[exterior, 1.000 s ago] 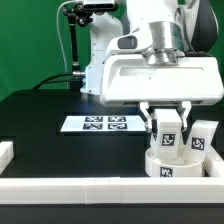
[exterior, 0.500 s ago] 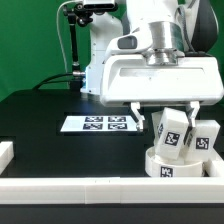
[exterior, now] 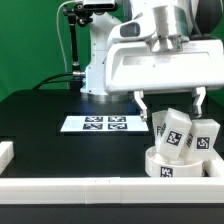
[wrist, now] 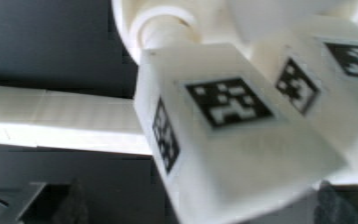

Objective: Assemble stool

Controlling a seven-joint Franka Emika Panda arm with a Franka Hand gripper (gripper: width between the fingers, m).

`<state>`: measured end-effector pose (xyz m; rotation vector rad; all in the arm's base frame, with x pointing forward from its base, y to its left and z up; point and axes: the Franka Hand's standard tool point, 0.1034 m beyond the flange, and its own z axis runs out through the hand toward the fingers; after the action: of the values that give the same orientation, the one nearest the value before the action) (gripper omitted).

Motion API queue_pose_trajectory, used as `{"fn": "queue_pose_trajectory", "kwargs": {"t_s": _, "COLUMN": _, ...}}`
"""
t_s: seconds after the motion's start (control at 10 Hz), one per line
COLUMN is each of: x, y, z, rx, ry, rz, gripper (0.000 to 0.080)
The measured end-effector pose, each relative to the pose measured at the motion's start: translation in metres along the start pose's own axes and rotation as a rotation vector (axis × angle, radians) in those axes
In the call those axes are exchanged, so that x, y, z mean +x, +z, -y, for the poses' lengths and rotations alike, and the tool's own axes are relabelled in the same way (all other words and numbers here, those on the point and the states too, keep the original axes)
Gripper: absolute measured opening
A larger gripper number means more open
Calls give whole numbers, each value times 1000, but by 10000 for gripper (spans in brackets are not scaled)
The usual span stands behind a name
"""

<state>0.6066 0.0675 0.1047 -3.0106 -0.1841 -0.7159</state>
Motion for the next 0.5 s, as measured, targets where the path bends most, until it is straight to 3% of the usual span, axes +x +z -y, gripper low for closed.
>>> {"fn": "queue_pose_trajectory", "kwargs": {"t_s": 0.5, "x": 4, "y": -6, "z": -2, "rx": 1, "ry": 6, "rz": -1, "gripper": 649}}
